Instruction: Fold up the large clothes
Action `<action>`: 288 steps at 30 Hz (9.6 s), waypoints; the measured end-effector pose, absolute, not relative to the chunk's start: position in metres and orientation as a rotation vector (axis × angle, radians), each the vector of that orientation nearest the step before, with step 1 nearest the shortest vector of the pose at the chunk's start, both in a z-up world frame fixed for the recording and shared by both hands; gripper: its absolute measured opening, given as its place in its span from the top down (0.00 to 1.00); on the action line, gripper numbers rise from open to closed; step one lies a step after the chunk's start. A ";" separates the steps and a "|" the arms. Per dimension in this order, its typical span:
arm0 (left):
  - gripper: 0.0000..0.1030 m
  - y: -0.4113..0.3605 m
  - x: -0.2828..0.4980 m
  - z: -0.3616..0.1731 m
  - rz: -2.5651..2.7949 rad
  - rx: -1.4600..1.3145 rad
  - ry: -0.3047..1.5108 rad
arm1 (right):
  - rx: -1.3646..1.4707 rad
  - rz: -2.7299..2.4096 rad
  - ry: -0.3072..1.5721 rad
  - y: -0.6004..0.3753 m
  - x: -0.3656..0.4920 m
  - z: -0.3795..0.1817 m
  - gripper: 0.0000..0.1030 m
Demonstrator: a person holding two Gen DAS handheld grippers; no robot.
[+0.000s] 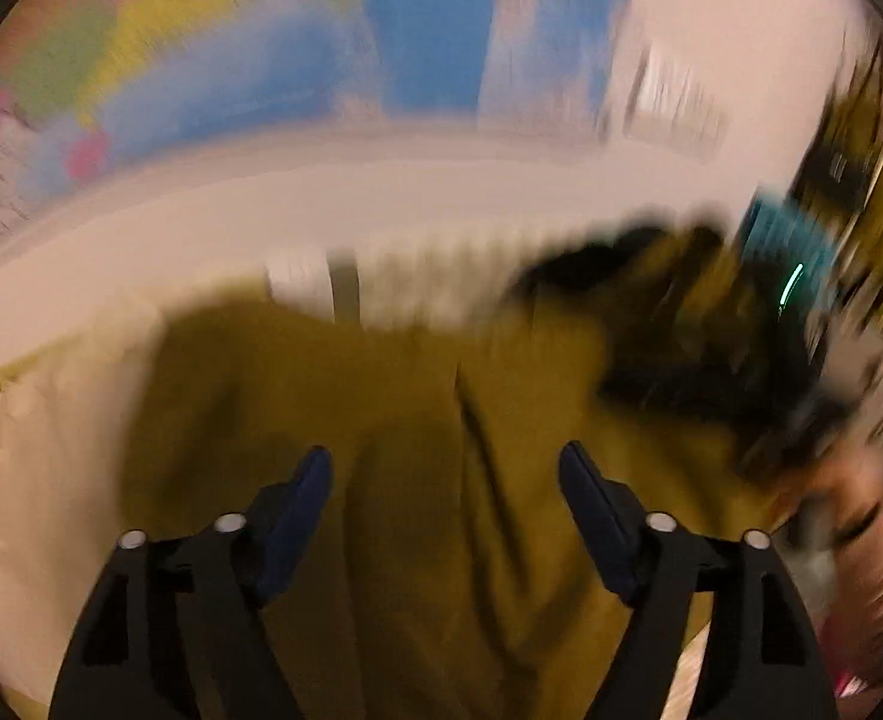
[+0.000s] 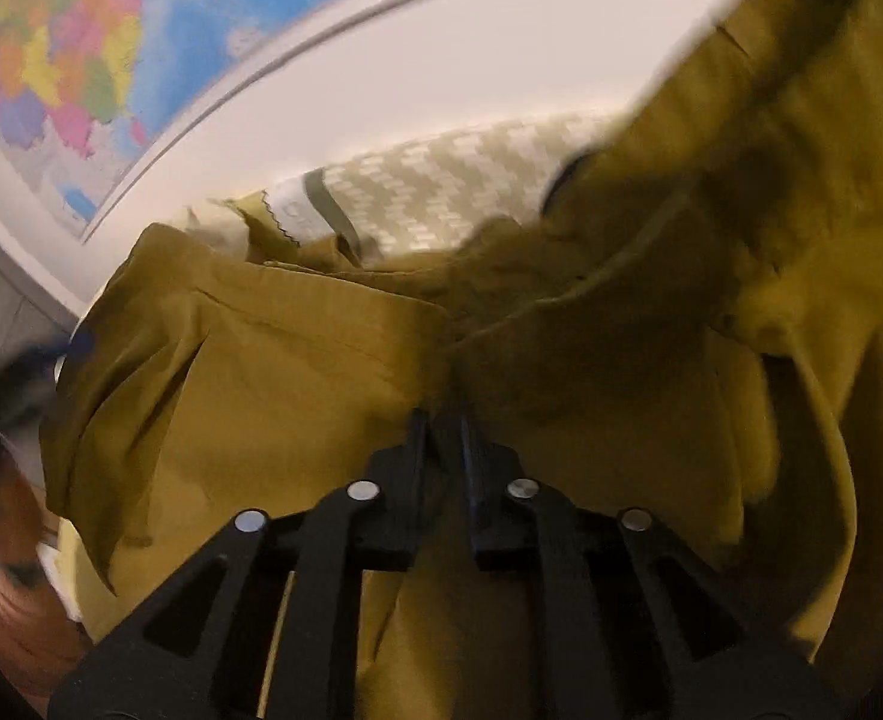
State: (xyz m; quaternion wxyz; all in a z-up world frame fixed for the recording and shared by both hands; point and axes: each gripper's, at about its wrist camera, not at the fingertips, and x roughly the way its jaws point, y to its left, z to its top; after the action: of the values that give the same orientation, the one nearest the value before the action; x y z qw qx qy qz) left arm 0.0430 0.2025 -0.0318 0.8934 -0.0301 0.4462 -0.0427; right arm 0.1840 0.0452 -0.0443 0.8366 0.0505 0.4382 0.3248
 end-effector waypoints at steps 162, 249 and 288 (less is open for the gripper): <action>0.23 0.188 -0.184 -0.095 0.069 -0.211 0.832 | 0.353 0.803 0.791 -0.131 -0.058 -0.042 0.18; 0.53 0.163 -0.081 -0.100 0.021 -0.414 0.832 | 0.535 0.614 0.775 -0.136 0.031 -0.062 0.49; 0.60 0.167 -0.058 -0.028 -0.056 -0.346 0.768 | 0.460 0.705 0.621 -0.132 0.020 0.018 0.67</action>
State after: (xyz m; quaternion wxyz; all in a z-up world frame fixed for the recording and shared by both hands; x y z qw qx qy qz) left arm -0.0575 0.1674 -0.0281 0.9122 -0.1680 0.3727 -0.0270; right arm 0.0201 -0.1320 0.0183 0.8664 0.2196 0.2964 0.3367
